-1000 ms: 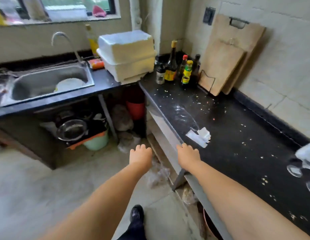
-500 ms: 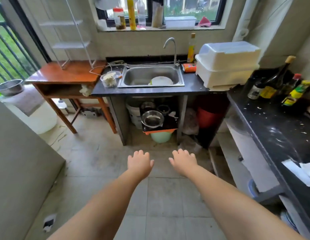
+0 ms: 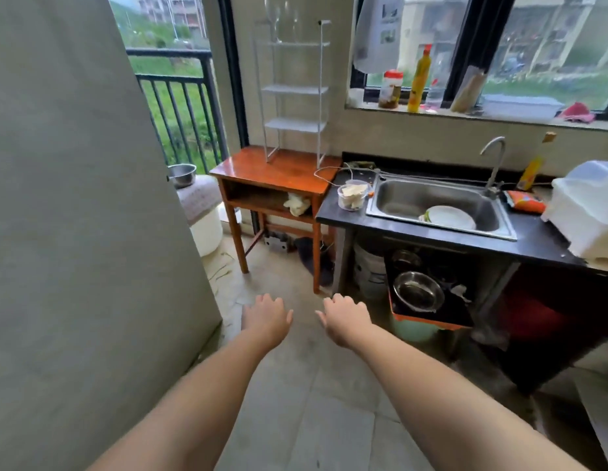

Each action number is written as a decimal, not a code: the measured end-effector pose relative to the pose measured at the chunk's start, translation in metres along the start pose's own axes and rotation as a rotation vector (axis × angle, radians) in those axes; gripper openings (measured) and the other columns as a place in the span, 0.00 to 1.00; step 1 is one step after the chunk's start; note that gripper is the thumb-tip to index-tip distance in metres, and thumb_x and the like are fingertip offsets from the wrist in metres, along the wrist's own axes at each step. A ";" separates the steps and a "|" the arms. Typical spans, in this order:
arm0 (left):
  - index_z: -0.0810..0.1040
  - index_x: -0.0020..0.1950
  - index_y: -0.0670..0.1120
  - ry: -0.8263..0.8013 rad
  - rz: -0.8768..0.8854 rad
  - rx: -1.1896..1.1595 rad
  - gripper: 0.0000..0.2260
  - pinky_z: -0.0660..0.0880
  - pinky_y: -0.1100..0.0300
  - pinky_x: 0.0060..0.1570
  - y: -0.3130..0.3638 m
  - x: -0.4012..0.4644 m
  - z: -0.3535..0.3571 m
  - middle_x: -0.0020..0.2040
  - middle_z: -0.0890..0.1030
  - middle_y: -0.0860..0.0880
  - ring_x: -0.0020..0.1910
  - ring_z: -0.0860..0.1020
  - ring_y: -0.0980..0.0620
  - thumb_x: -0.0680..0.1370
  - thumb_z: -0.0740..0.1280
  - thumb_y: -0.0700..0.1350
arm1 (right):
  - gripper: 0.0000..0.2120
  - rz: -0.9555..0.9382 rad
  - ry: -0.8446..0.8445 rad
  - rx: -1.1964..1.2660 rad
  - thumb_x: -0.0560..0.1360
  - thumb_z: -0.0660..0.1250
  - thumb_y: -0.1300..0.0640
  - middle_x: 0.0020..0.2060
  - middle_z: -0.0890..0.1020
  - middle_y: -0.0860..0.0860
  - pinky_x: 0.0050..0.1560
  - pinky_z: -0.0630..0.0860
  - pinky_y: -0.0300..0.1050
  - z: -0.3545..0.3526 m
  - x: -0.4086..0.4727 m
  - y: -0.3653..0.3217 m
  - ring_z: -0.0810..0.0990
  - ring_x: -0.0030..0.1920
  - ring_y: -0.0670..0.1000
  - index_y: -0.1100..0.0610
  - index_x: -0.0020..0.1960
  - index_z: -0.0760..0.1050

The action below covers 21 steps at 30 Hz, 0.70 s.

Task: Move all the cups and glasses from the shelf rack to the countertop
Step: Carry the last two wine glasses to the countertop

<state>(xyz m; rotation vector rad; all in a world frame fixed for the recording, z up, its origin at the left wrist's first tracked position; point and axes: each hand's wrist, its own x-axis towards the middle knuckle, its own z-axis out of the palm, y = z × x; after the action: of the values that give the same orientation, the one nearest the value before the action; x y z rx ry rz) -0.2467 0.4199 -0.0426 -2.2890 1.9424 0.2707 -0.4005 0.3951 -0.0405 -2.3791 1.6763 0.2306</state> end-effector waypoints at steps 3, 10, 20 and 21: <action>0.73 0.65 0.46 0.052 -0.025 -0.020 0.20 0.70 0.50 0.62 -0.031 0.034 -0.027 0.63 0.75 0.44 0.64 0.72 0.45 0.81 0.52 0.56 | 0.22 -0.055 0.040 -0.043 0.82 0.50 0.45 0.65 0.73 0.57 0.63 0.68 0.58 -0.025 0.046 -0.027 0.72 0.65 0.60 0.57 0.68 0.68; 0.74 0.63 0.46 0.159 -0.050 -0.051 0.19 0.70 0.49 0.60 -0.072 0.139 -0.084 0.63 0.75 0.44 0.64 0.72 0.44 0.81 0.53 0.56 | 0.21 -0.085 0.152 -0.058 0.82 0.50 0.45 0.63 0.75 0.56 0.61 0.69 0.56 -0.082 0.171 -0.052 0.73 0.63 0.59 0.56 0.65 0.70; 0.75 0.64 0.48 0.253 -0.071 -0.102 0.20 0.70 0.49 0.62 -0.115 0.342 -0.178 0.65 0.74 0.45 0.66 0.71 0.45 0.81 0.53 0.57 | 0.21 -0.076 0.228 0.000 0.82 0.49 0.44 0.65 0.74 0.56 0.64 0.67 0.55 -0.183 0.376 -0.061 0.72 0.66 0.58 0.55 0.66 0.70; 0.74 0.64 0.48 0.268 -0.073 -0.114 0.20 0.69 0.48 0.62 -0.119 0.363 -0.189 0.65 0.74 0.45 0.67 0.71 0.45 0.81 0.53 0.57 | 0.21 -0.077 0.238 -0.005 0.82 0.49 0.44 0.65 0.74 0.56 0.64 0.67 0.55 -0.195 0.395 -0.061 0.72 0.66 0.58 0.55 0.65 0.70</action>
<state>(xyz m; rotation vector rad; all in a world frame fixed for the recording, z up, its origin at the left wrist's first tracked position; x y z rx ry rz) -0.0622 0.0499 0.0609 -2.5807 2.0021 0.0713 -0.2102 0.0039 0.0529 -2.5533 1.6760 -0.0652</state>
